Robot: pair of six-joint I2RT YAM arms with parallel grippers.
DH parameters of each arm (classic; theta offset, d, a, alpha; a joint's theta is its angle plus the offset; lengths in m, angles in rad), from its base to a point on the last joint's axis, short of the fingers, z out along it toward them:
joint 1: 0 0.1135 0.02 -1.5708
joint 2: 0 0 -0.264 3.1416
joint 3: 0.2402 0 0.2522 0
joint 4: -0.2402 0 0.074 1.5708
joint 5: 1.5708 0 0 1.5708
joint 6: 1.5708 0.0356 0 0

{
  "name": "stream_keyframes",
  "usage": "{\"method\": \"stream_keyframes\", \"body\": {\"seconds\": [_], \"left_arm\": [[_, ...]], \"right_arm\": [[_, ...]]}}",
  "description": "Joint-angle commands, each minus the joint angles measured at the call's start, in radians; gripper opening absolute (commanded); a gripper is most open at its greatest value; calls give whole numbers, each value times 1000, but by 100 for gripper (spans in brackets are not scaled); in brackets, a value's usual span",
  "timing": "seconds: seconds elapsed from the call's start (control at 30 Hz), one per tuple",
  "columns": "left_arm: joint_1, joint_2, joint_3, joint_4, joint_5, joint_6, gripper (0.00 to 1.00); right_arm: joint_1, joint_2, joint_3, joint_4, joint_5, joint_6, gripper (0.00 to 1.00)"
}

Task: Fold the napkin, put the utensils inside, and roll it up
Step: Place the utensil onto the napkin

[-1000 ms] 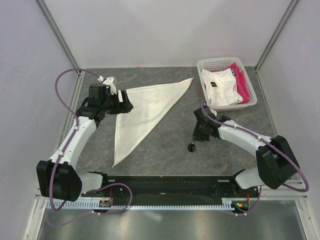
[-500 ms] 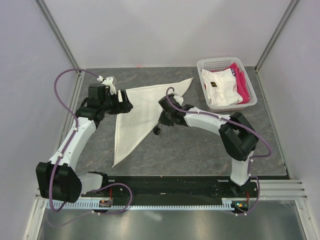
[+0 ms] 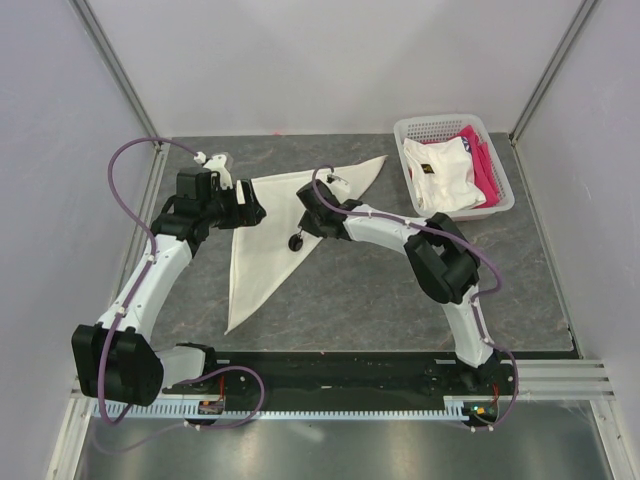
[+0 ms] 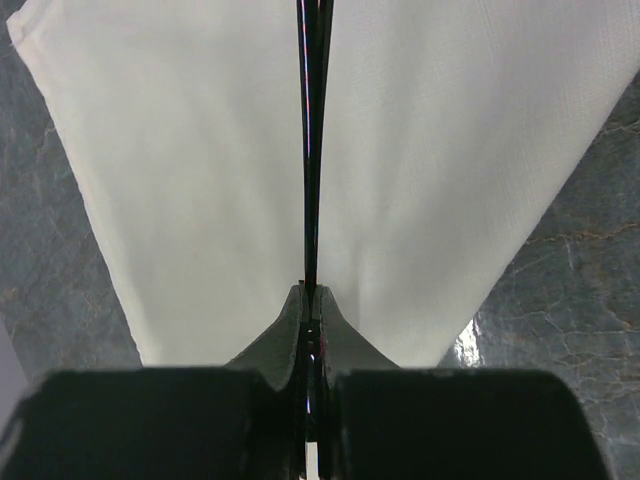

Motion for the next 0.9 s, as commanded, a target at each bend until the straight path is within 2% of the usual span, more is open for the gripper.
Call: {"method": "stream_keyframes", "body": {"seconds": [0.0, 0.43, 0.87], "left_arm": [[-3, -19, -6, 39, 3, -17, 89], [-5, -22, -9, 39, 15, -20, 89], [-5, -30, -12, 40, 17, -22, 89]], "right_arm": [[-3, 42, 60, 22, 51, 78, 0], [1, 77, 92, -35, 109, 184, 0], [1, 110, 107, -69, 128, 197, 2]]}}
